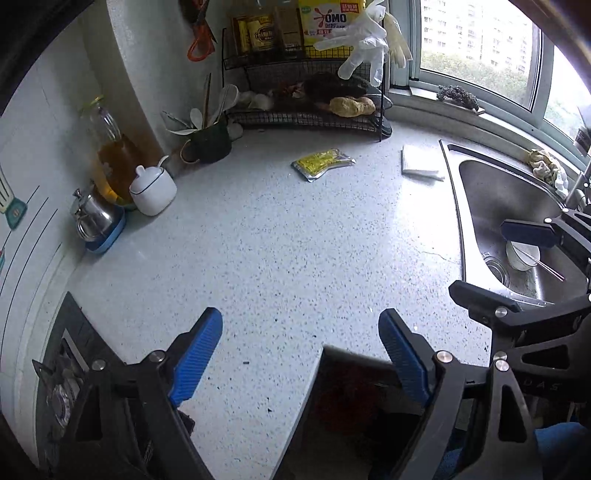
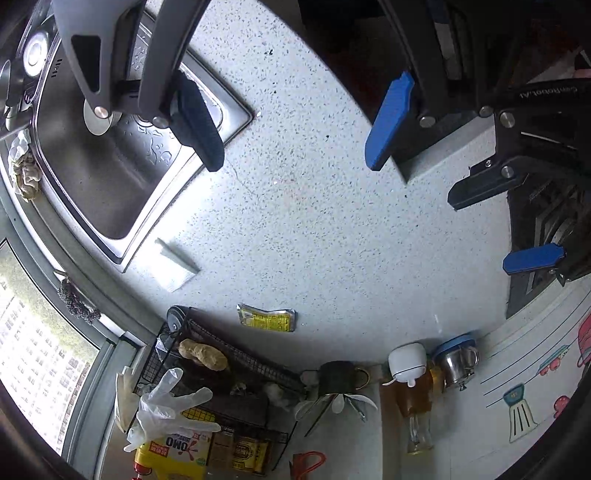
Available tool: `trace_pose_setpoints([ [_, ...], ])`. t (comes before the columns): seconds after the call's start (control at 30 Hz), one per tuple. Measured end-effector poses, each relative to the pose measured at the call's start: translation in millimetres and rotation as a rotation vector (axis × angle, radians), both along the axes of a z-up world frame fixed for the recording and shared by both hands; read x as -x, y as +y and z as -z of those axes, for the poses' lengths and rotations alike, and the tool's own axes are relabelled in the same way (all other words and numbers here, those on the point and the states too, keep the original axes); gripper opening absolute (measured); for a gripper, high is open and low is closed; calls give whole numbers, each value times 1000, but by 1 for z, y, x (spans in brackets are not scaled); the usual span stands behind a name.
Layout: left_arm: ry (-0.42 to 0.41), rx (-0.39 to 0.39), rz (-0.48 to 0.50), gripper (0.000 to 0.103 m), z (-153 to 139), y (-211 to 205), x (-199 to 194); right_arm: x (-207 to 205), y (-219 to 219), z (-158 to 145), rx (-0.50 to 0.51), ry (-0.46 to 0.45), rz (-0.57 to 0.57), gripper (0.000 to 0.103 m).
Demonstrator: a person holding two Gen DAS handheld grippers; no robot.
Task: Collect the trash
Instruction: 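Raise both tools back up to the counter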
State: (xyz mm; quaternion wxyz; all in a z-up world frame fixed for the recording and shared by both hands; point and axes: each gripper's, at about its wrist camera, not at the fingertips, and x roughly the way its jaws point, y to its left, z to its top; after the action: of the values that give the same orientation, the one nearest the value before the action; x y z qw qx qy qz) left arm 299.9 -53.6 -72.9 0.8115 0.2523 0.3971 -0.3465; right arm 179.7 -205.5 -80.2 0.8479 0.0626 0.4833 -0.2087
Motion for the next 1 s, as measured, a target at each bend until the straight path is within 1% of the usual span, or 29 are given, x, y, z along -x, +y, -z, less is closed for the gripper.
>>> trace_pose_setpoints([
  [0.17,-20,17,16,89,-8,-32,-38,-25,-30,-11,13,-18,76,77],
  [0.27,-36,30,44,90,-15,-52,-57,-37,-45,-16,15,-23,101,77],
  [0.33,-41,24,64,91,-17,-65,-68,-43,-56,-19,23,-30,122,77],
  [0.43,-43,24,120,92,-19,-84,-85,-54,-72,-22,15,-24,175,77],
  [0.5,-58,20,155,96,-21,-98,-97,-58,-79,-24,27,-32,220,77],
  [0.53,-66,22,171,101,-22,-104,-103,-60,-83,-24,32,-32,245,77],
  [0.57,-70,24,194,102,-24,-110,-108,-63,-88,-23,31,-29,273,77],
  [0.63,-76,16,245,102,-25,-124,-119,-67,-97,-21,23,-29,330,77],
  [0.8,-32,-19,350,102,-14,-155,-146,-78,-116,-16,0,-16,451,77],
  [0.87,-12,-35,390,102,-5,-167,-155,-84,-123,-10,-14,5,485,77],
  [1.0,-3,-83,467,102,15,-191,-173,-95,-137,6,-56,53,558,78],
])
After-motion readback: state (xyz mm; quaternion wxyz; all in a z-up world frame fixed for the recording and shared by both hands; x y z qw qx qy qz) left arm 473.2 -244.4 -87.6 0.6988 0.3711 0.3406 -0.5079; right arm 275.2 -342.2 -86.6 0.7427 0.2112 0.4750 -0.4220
